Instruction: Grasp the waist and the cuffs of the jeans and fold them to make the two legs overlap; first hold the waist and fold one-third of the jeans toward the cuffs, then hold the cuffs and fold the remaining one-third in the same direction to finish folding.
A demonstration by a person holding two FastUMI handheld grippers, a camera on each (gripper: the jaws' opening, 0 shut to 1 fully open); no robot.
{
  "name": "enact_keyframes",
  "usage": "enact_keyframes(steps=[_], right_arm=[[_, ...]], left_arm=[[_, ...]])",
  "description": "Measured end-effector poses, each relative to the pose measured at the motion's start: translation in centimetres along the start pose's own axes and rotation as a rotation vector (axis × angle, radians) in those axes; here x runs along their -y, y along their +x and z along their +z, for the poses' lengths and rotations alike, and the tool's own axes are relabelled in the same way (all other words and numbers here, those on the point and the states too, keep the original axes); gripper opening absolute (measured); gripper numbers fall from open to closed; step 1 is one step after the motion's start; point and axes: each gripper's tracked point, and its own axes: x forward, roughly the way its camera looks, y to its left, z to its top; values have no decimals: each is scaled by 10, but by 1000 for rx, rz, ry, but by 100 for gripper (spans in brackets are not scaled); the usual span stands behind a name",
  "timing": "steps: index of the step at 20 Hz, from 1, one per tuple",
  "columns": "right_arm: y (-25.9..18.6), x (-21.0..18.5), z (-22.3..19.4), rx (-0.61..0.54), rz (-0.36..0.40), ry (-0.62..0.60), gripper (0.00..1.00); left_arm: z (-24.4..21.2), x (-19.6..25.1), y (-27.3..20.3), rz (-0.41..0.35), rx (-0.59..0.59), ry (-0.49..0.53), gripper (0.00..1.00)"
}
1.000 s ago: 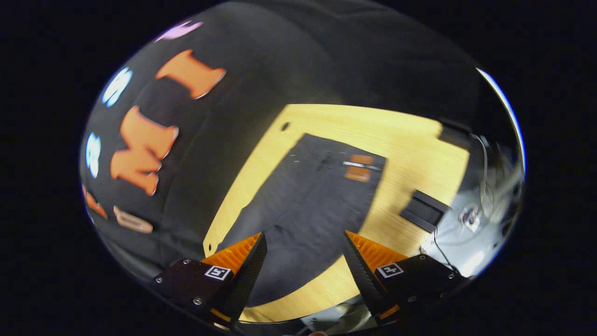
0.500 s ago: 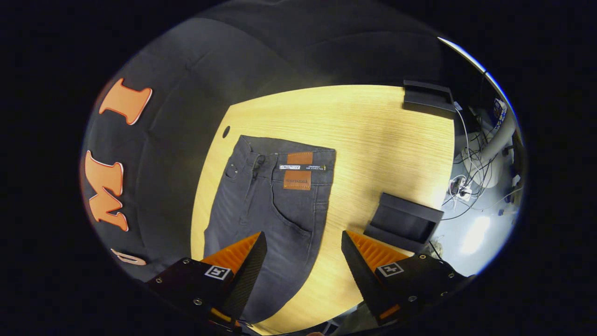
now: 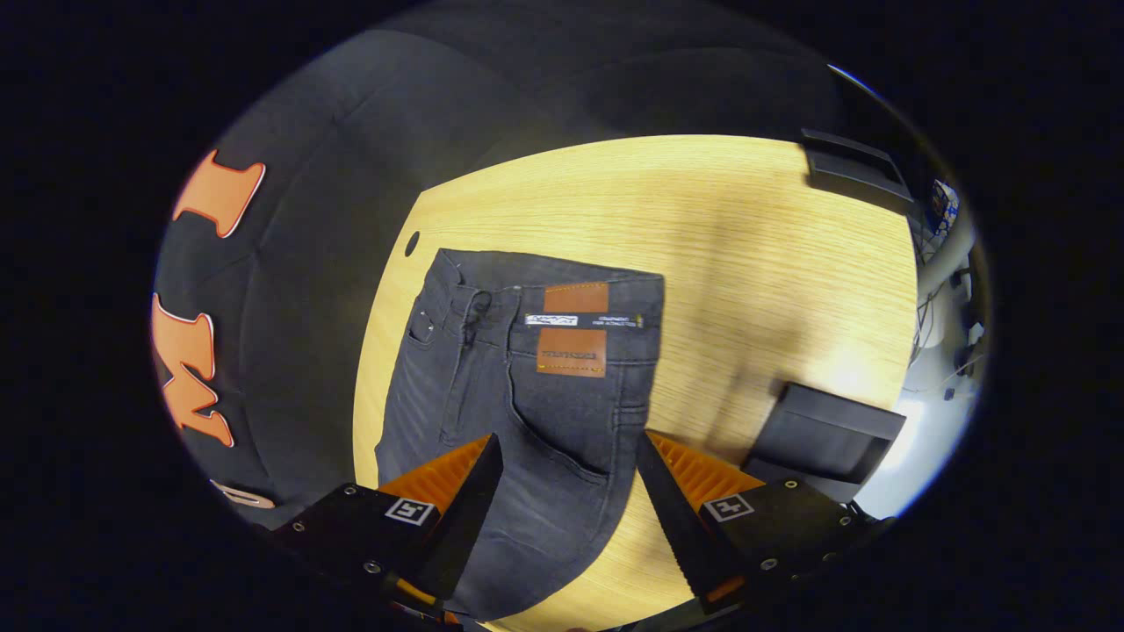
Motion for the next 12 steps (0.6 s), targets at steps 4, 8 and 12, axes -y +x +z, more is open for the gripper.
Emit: enact_keyframes(steps=[4, 8, 12], right_arm=[[15, 6, 2, 11, -32, -50, 70], [15, 7, 1, 7, 13, 45, 10], [-12, -13, 10, 59, 87, 17, 9]], left_arm=[[0, -1, 1, 0, 2, -10, 3], [-3, 0, -4, 12, 19, -24, 3], [2, 7, -13, -22, 12, -41, 3]])
